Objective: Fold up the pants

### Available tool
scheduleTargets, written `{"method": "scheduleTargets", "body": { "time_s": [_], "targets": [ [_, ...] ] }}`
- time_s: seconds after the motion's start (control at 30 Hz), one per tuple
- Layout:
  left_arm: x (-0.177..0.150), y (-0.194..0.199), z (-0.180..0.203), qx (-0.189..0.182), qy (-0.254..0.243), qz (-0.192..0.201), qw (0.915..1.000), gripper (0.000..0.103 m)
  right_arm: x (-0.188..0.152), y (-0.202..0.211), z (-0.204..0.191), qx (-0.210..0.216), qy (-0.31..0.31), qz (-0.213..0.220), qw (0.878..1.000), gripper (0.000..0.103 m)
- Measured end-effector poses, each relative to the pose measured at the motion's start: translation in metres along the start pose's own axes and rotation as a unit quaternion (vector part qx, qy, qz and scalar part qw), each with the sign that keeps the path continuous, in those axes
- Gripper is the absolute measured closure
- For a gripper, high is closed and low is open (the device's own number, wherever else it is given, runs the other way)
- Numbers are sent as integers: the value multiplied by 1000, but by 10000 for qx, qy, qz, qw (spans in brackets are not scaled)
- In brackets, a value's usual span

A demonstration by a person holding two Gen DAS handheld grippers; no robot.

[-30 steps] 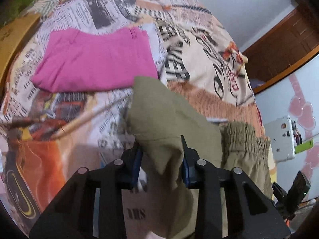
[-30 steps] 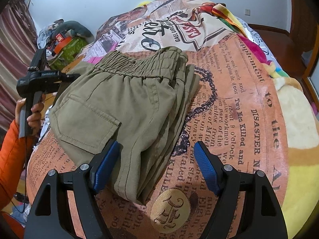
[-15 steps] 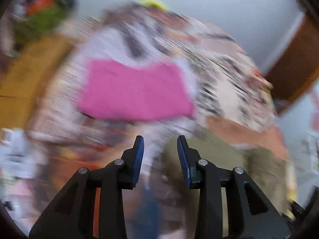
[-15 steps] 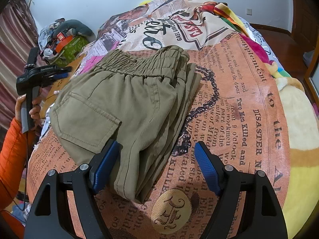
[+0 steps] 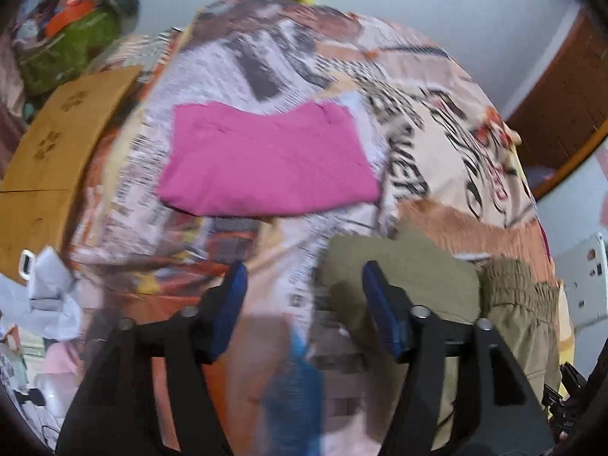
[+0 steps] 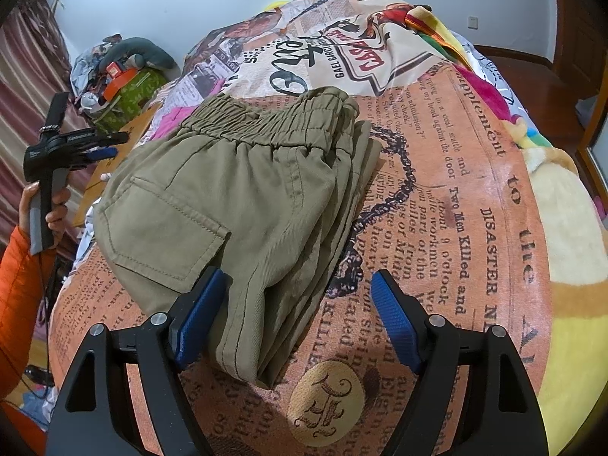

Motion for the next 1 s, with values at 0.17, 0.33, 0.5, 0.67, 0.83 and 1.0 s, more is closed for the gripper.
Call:
{"method": "scheduleTargets", "body": {
  "time_s": [0.17,0.33,0.5,0.67,0.83,1.0],
  "targets": [
    [-24,-33,27,-145,-135,-552,9983,35,0,0,3,-47,-56,6,10000,21],
    [-49,-37,22,-299,107,-737,9968,25,2,2,5,20,-190,-56,9998,20],
    [-57,-15,20,-349,66,-697,9969,25,9,1,4,72,-300,-67,9995,20],
    [-55,0,34,-481,-143,-575,9971,25,22,-7,3,25,-276,-45,9996,20],
    [-55,-10,50,-514,-349,-679,9958,25,37,-18,10,31,-400,-137,9991,20],
    [-54,-19,54,-607,-289,-748,9949,25,54,-15,19,190,-652,-141,9976,20]
  ]
}}
Point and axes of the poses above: each gripper's, at about its wrist camera, not at the fingertips, and y roughly against the way its jaws point, z to its right, x to its top, the point moved 10 cm from there along -y, roughly the way its jaws point, and after that the axes turned 13 degrees about -y, right-handed, at the moved point
